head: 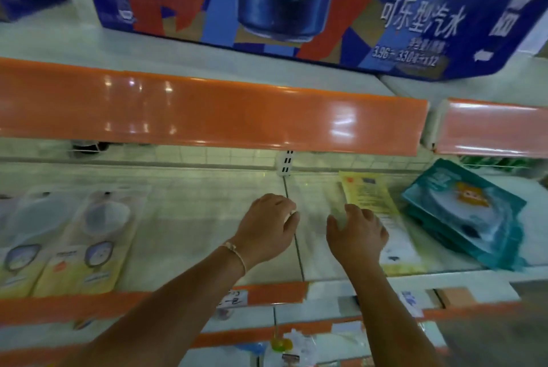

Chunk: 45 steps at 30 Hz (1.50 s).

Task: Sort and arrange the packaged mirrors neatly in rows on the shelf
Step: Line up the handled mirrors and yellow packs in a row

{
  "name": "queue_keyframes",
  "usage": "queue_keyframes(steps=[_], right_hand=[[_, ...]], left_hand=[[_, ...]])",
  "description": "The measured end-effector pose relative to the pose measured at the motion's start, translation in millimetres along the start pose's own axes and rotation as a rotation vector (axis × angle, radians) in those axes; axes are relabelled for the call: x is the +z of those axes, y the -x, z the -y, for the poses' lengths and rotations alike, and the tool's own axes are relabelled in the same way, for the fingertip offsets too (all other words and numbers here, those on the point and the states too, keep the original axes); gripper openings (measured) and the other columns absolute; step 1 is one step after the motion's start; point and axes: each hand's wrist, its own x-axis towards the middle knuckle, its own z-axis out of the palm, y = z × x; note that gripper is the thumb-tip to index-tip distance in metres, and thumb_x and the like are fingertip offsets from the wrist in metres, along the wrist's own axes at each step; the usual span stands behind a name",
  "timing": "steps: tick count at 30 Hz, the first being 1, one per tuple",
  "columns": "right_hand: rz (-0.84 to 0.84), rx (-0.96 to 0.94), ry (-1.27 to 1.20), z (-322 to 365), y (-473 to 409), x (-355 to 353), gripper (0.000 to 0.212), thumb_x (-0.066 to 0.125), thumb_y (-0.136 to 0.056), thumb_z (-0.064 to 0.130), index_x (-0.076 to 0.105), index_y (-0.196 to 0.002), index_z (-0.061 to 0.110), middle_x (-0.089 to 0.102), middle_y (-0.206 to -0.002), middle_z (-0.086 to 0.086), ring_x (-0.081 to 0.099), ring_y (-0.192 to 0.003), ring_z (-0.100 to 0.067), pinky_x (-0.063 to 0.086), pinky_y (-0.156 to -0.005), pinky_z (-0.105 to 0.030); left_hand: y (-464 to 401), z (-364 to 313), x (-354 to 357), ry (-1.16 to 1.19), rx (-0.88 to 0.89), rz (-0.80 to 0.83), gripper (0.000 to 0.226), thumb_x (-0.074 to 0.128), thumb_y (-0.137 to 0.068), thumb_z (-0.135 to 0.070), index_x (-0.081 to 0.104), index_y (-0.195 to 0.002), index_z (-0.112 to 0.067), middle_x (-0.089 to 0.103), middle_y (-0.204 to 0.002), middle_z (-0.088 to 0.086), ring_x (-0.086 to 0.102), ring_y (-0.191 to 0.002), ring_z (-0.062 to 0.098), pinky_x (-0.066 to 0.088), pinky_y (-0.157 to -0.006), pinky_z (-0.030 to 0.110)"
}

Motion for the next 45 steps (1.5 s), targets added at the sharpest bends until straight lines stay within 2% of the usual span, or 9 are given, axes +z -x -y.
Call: queue_keyframes(steps=[8,14,21,29,33,35,39,41,45], right_hand=[[0.069,-0.013,0.117,-59.6,-29.3,8.1,0.039,0.056,-0.086,0.045,0.065,-0.118,0.026,0.057,-0.13,0.0,0.042,-0.131,-0.02,0.014,-0.117,-0.046],[-0.038,-0.069,0.071,-56.4,-31.3,17.6,0.034,0.042,-0.086,0.024,0.076,-0.093,0.021,0.072,-0.106,0.001,0.058,-0.115,-0.023,0.025,-0.112,-0.051],[0.043,-0.052,0.229,-46.1,-24.8,24.1,0.035,0.046,-0.091,0.028,0.062,-0.119,0.015,0.061,-0.126,-0.004,0.05,-0.125,-0.023,0.031,-0.112,-0.044],[-0.038,-0.017,0.235,-31.0,-28.2,8.7,0.026,0.043,-0.089,0.013,0.067,-0.099,0.016,0.071,-0.099,-0.001,0.064,-0.1,-0.018,0.025,-0.113,-0.039],[-0.127,-0.039,-0.074,-3.8,-14.0,-10.3,0.009,0.043,-0.091,0.005,0.049,-0.087,0.011,0.061,-0.067,-0.007,0.058,-0.065,-0.03,0.045,-0.077,-0.038],[-0.153,-0.051,-0.181,13.8,-8.6,-21.8,0.006,0.043,-0.094,0.008,0.045,-0.091,0.012,0.053,-0.061,-0.003,0.051,-0.057,-0.028,0.04,-0.059,-0.034],[-0.168,-0.094,-0.325,45.3,0.9,-37.1,0.005,0.045,-0.094,0.007,0.047,-0.095,0.012,0.044,-0.065,0.01,0.047,-0.062,-0.024,0.039,-0.059,-0.033],[-0.151,-0.094,-0.426,57.8,6.2,-39.8,0.007,0.046,-0.093,0.005,0.049,-0.094,0.011,0.047,-0.069,0.011,0.047,-0.064,-0.016,0.037,-0.059,-0.03],[-0.064,-0.037,-0.637,78.3,18.3,-29.4,0.012,0.047,-0.092,0.008,0.056,-0.091,0.014,0.059,-0.083,0.007,0.057,-0.076,-0.015,0.045,-0.063,-0.029]], left_hand=[[-19.3,-44.2,35.9,0.034,-0.021,0.145,0.054,0.029,-0.096,-0.042,0.063,-0.117,-0.006,0.061,-0.119,0.009,0.052,-0.113,0.024,0.043,-0.098,0.037],[-17.4,-40.4,43.8,0.029,-0.051,0.171,0.062,0.022,-0.093,-0.047,0.062,-0.116,-0.006,0.06,-0.119,0.008,0.051,-0.114,0.022,0.043,-0.099,0.035],[-2.1,-25.0,34.2,0.024,-0.073,0.197,0.053,0.03,-0.096,-0.042,0.06,-0.123,-0.007,0.056,-0.127,0.008,0.049,-0.12,0.023,0.041,-0.101,0.034],[8.3,-1.6,23.5,-0.009,-0.096,0.189,0.059,0.02,-0.092,-0.049,0.062,-0.107,-0.011,0.059,-0.112,0.004,0.051,-0.107,0.019,0.046,-0.093,0.038],[8.1,2.3,19.2,0.043,-0.089,0.169,0.047,0.029,-0.098,-0.042,0.061,-0.114,-0.012,0.059,-0.116,0.003,0.05,-0.112,0.018,0.045,-0.096,0.036],[8.1,0.8,13.7,0.126,-0.112,0.139,0.039,0.036,-0.101,-0.037,0.061,-0.116,-0.011,0.059,-0.116,0.003,0.052,-0.11,0.018,0.045,-0.095,0.036],[4.6,2.4,1.1,0.323,-0.31,0.149,0.043,0.039,-0.101,-0.044,0.059,-0.124,-0.013,0.06,-0.125,0.003,0.055,-0.112,0.018,0.044,-0.096,0.032],[3.2,5.1,-8.6,0.449,-0.451,0.143,0.047,0.041,-0.099,-0.049,0.059,-0.113,-0.008,0.063,-0.108,0.006,0.058,-0.092,0.02,0.048,-0.081,0.036],[8.8,10.9,-30.5,1.242,-0.809,0.116,0.041,0.055,-0.096,-0.044,0.06,-0.109,-0.006,0.069,-0.102,0.011,0.067,-0.091,0.024,0.057,-0.081,0.038]])
